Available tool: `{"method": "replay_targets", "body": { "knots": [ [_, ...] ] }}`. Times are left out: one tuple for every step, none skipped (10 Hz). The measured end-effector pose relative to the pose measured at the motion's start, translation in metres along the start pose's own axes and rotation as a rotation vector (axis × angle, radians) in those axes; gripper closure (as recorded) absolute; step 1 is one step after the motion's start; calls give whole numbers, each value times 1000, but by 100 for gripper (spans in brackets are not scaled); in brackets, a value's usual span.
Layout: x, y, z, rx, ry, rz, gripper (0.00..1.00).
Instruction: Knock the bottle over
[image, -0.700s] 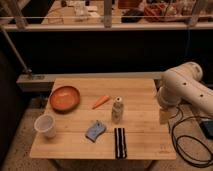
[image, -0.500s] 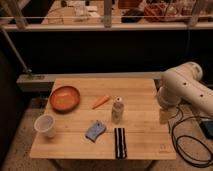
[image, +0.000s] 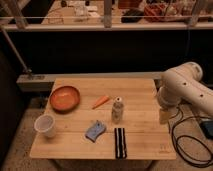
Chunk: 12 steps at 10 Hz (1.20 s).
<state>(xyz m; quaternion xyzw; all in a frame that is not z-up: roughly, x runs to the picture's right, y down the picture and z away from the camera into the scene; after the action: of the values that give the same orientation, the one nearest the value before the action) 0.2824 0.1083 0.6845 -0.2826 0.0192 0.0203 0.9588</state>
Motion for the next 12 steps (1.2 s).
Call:
{"method": "replay_targets", "body": {
  "knots": [
    [0, 0, 0, 0, 0, 0, 20],
    [0, 0, 0, 0, 0, 0, 20],
    [0, 0, 0, 0, 0, 0, 20],
    [0, 0, 0, 0, 0, 0, 20],
    [0, 0, 0, 0, 0, 0, 20],
    [0, 0, 0, 0, 0, 0, 20],
    [-2, 1, 1, 2, -1, -6, 20],
    [-8, 2, 2, 4, -1, -17, 20],
    [-21, 2, 2, 8, -5, -32, 20],
    [-29, 3, 3, 11, -6, -44, 20],
    [-30, 3, 4, 13, -6, -47, 20],
    [-31, 3, 5, 16, -8, -54, 20]
  ]
}}
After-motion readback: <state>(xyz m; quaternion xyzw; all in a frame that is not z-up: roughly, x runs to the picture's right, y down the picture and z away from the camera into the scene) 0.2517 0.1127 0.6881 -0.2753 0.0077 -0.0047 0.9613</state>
